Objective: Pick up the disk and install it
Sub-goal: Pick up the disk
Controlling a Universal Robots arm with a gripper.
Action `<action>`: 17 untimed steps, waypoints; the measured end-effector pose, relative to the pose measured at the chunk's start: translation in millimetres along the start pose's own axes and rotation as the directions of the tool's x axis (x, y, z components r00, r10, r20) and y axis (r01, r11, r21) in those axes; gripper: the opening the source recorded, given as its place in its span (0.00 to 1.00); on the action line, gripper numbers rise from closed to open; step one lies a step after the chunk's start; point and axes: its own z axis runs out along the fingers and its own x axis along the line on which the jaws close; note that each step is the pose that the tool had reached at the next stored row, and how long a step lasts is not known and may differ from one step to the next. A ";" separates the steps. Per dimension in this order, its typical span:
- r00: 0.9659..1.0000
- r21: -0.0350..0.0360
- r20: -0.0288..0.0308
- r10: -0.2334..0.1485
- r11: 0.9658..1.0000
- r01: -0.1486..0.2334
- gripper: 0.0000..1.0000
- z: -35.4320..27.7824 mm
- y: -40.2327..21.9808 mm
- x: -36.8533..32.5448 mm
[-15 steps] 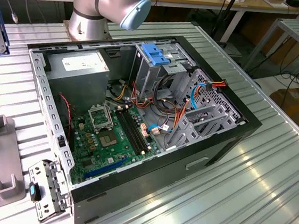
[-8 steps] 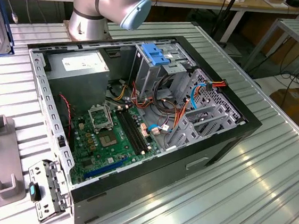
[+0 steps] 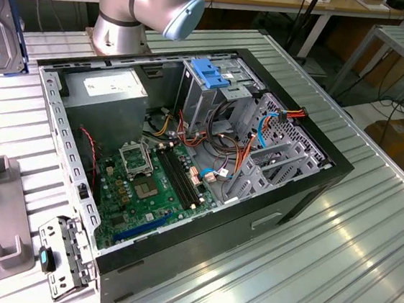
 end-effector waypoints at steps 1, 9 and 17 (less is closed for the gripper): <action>1.000 0.000 0.000 0.000 1.000 0.000 0.37 0.0 -2.0 0.3; 1.000 0.000 0.000 0.000 1.000 0.000 0.37 -0.1 -11.4 1.2; 1.000 0.000 0.000 0.000 1.000 0.000 0.37 -0.1 -12.7 1.2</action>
